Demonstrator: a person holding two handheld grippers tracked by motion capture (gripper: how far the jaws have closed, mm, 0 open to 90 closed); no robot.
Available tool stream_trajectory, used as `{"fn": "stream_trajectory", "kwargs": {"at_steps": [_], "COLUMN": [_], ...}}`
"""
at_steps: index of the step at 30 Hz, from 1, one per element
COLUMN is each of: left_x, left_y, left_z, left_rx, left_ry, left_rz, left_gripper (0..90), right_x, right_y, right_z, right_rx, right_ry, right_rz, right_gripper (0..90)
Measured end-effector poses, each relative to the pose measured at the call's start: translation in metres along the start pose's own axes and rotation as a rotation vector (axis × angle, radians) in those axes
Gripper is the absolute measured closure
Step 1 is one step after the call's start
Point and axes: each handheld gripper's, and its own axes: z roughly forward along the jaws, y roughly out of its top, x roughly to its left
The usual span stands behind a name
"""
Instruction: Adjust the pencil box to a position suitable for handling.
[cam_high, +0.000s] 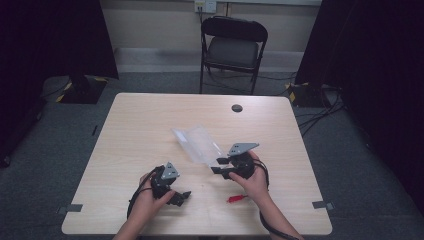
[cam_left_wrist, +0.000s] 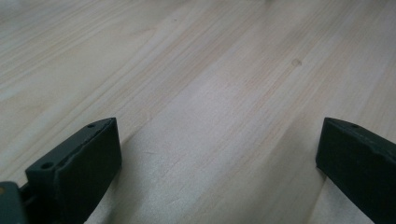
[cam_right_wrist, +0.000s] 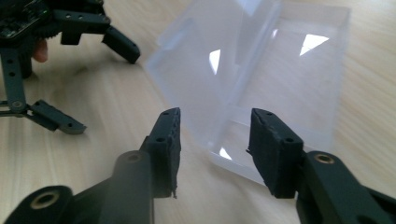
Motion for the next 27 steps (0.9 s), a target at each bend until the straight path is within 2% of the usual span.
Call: {"fn": "stream_trajectory", "kwargs": {"at_steps": [3,6,7,10,12,15,16,17,20,23,24,27], "left_x": [0.0,0.0,0.0,0.0,0.0,0.0,0.0,0.0,0.0,0.0,0.0,0.0], "left_y": [0.0,0.0,0.0,0.0,0.0,0.0,0.0,0.0,0.0,0.0,0.0,0.0], "left_z": [0.0,0.0,0.0,0.0,0.0,0.0,0.0,0.0,0.0,0.0,0.0,0.0], "left_rx": [0.0,0.0,0.0,0.0,0.0,0.0,0.0,0.0,0.0,0.0,0.0,-0.001], "left_ry": [0.0,0.0,0.0,0.0,0.0,0.0,0.0,0.0,0.0,0.0,0.0,0.0], "left_rz": [0.0,-0.001,-0.001,0.001,-0.001,0.0,0.0,0.0,0.001,-0.001,0.0,-0.002], "left_gripper": [0.0,0.0,0.0,0.0,0.0,0.0,0.0,0.0,0.0,0.0,0.0,0.0], "right_x": [-0.006,-0.021,-0.021,-0.032,-0.034,-0.035,-0.036,-0.036,-0.036,-0.037,-0.036,-0.035], "right_y": [-0.001,-0.004,-0.004,-0.005,-0.006,-0.007,-0.008,-0.008,-0.009,-0.011,-0.012,-0.013], "right_z": [-0.005,-0.01,-0.01,-0.006,-0.002,0.003,0.008,0.008,0.013,0.014,0.013,0.012], "right_rx": [-0.021,0.006,0.006,0.029,0.035,0.051,0.074,0.074,0.098,0.11,0.113,0.111], "right_ry": [-0.001,-0.094,-0.094,-0.143,-0.154,-0.154,-0.17,-0.17,-0.187,-0.189,-0.189,-0.192], "right_rz": [0.015,0.058,0.058,0.086,0.104,0.102,0.098,0.098,0.108,0.129,0.127,0.14], "right_gripper": [51.5,51.5,51.5,52.5,53.4,54.4,56.2,56.2,65.7,69.9,77.5,79.9]}}
